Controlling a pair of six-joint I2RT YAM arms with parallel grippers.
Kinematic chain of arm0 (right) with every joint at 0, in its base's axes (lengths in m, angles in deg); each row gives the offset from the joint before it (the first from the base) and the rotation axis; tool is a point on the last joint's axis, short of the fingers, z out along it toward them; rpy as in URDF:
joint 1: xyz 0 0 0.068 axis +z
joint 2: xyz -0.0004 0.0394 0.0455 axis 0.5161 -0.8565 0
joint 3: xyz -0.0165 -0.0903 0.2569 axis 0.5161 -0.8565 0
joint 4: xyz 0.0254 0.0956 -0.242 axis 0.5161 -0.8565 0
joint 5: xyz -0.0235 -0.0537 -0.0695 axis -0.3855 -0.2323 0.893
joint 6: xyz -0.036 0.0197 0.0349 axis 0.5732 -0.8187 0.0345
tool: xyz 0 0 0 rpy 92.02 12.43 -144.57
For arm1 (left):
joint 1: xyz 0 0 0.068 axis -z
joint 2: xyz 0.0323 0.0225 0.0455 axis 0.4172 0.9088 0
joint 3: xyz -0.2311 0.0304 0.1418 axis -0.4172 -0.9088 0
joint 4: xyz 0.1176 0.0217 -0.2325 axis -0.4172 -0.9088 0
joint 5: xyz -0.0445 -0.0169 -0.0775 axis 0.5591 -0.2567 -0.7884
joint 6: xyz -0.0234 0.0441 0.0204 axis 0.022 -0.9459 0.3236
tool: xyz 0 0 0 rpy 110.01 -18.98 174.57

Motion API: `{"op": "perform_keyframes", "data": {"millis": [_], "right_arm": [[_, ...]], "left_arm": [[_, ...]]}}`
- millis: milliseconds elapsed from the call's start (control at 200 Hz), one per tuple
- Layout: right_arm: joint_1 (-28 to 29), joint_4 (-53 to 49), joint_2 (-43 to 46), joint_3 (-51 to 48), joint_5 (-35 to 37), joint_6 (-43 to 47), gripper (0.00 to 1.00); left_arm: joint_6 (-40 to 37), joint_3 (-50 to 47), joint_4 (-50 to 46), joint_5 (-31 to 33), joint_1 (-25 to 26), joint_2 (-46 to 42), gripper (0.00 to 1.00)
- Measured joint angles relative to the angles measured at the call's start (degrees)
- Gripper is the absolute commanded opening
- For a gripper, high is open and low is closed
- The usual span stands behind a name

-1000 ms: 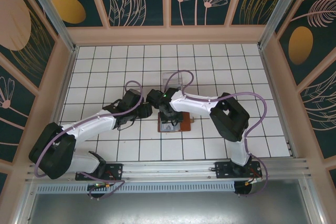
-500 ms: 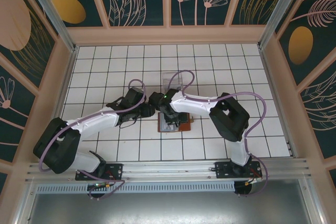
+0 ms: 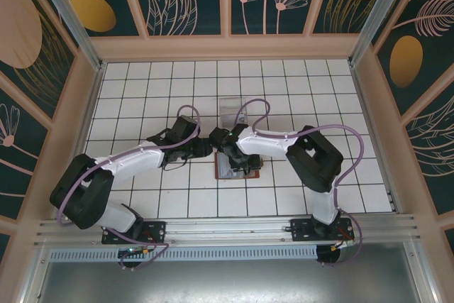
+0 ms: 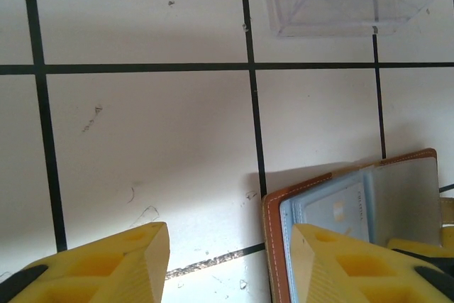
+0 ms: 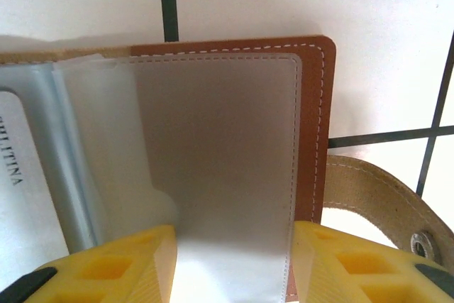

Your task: Take the credit cards out of the card holder

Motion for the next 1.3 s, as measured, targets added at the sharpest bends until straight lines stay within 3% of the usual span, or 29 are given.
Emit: {"op": "perform_keyframes", "data": {"millis": [676,996,1301], "right_arm": [[-1.5,0.4,4.1,-4.1,2.3,-0.1,0.47],[-4.8,10.8,11.8,-13.7,-6.1,-0.2,0.42],[-5.2,16.1,13.2,-15.8,-10.8,-0.2,0.39]], "left_arm": [[-0.4,1.4,-0.2,-2.6,0.0,1.0,0.48],[-0.4,1.4,-0.1,-3.0,0.1,1.3,0.48],[-0.4,1.4,0.1,-4.0,0.1,1.7,0.48]]}}
